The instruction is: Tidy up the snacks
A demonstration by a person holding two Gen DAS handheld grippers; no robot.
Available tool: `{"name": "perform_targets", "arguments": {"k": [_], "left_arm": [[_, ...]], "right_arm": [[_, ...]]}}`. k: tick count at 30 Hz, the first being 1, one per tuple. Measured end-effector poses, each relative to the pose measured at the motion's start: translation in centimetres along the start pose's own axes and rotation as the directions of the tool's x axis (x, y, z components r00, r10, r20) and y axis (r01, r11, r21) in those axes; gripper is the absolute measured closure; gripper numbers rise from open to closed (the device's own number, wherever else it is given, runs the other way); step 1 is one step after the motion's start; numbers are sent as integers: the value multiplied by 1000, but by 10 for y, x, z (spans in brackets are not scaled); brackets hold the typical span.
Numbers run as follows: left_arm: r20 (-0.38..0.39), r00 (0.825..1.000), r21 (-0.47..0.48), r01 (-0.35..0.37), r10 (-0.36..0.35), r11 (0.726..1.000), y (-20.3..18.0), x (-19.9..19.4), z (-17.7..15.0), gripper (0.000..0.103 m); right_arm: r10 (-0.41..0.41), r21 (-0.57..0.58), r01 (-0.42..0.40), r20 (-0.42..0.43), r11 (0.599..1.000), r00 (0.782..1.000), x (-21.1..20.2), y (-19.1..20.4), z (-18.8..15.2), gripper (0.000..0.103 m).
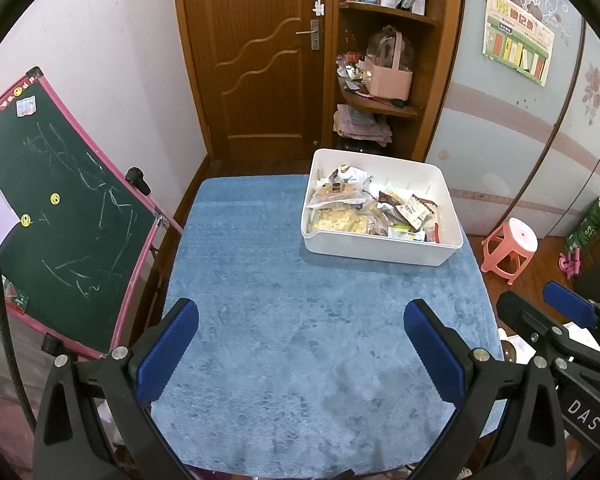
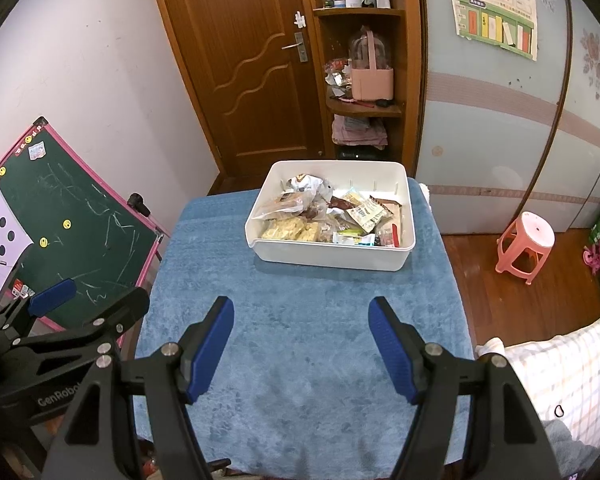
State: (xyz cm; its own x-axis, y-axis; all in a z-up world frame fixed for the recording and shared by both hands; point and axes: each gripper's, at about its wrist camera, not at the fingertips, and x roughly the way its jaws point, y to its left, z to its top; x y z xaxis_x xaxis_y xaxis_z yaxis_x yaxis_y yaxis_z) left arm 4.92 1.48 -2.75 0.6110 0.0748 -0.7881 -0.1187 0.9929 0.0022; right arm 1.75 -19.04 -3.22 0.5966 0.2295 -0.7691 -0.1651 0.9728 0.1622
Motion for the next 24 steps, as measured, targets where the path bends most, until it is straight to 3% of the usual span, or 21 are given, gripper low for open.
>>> {"name": "perform_targets", "arguments": {"k": [24], "left_arm": [[-17, 1000, -9, -2, 1, 1000, 2, 2, -14, 1]], "right_arm": [[2, 4, -2, -3, 1000, 1000, -1, 0, -4, 32]]}}
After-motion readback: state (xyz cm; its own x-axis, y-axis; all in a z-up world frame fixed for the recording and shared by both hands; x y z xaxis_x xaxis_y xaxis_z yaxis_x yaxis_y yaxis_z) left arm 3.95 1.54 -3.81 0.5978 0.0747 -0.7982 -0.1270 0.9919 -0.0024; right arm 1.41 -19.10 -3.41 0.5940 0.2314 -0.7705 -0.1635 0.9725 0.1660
